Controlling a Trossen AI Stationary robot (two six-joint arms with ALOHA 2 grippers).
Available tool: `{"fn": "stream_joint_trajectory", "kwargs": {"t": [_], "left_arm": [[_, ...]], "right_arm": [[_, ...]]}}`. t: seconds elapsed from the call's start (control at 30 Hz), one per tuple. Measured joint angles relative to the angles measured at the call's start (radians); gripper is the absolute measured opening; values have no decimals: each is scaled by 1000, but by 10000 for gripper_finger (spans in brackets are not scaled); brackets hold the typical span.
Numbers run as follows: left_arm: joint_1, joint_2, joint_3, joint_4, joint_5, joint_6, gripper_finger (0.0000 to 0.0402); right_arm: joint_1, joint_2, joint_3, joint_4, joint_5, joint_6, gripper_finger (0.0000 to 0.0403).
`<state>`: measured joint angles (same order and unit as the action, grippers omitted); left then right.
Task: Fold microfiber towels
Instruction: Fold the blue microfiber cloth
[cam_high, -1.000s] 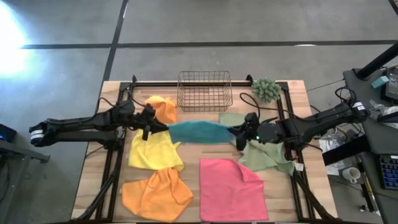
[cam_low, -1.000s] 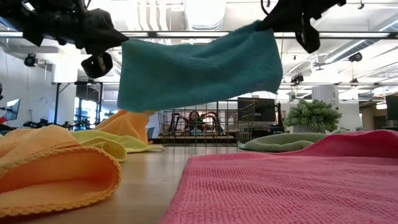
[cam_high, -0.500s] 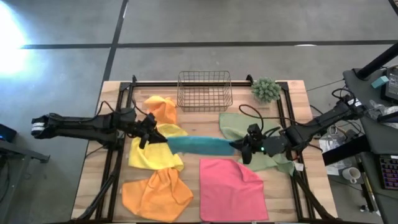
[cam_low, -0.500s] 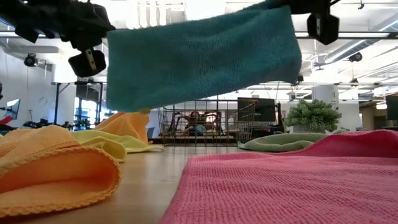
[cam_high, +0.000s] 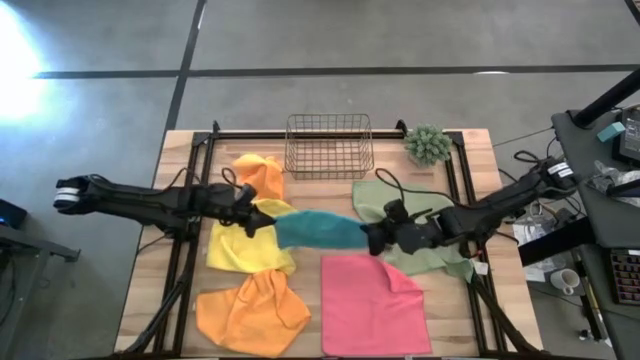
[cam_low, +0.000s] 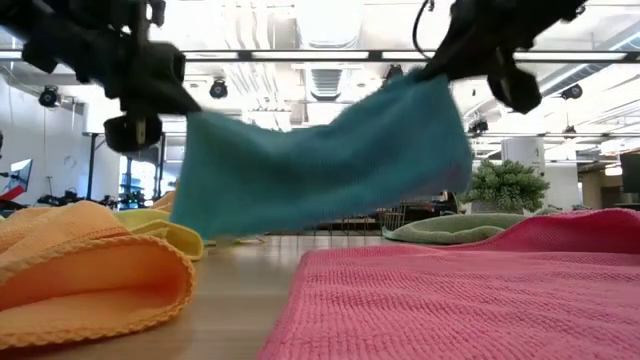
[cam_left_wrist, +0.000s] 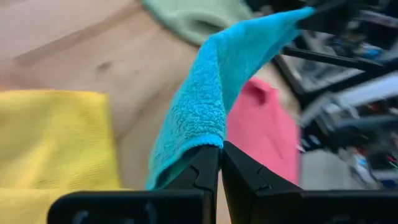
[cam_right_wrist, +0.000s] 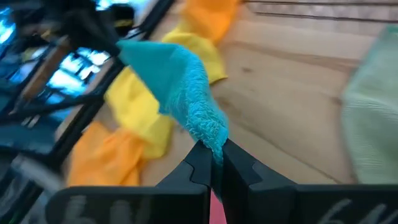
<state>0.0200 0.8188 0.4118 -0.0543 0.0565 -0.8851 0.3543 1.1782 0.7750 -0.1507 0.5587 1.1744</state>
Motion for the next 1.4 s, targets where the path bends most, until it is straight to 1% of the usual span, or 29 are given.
{"fn": "stream_joint_trajectory", "kwargs": {"t": [0.13,0.27,0.33,0.4,0.5,0.63,0.73,0.83,0.9,0.97,1.07,1.13,1.3,1.4], "left_arm": [[0,72,-1,14,-22,5,1],[0,99,5,22,-13,5,1],[-1,90,18,21,17,7,1],[-3,70,32,21,68,-4,1],[-24,25,45,21,131,-80,1],[-65,-11,42,7,135,-199,1],[-73,1,40,-37,100,-211,1],[-62,49,39,-70,2,-209,1],[-40,99,34,-66,-69,-208,1],[-11,157,27,-62,-111,-195,1],[41,257,24,-62,-121,-153,1],[70,318,23,-55,-124,-148,1],[118,440,24,100,-120,-103,1],[125,469,41,149,-115,-99,1]], "right_arm": [[-25,52,0,7,2,-3,8],[-22,68,1,4,-1,-11,8],[-11,57,2,10,-10,-29,8],[10,35,2,13,-27,-32,8],[54,3,3,19,-46,0,8],[98,-5,4,10,-51,81,8],[102,13,4,-14,-47,109,8],[67,28,4,-89,-28,135,8],[32,34,4,-178,-23,179,8],[-5,47,4,-253,-15,215,8],[-66,51,2,-316,-17,198,8],[-105,55,1,-309,-31,162,8],[-179,66,0,-298,-46,92,8],[-214,76,0,-300,-69,83,8]]}}
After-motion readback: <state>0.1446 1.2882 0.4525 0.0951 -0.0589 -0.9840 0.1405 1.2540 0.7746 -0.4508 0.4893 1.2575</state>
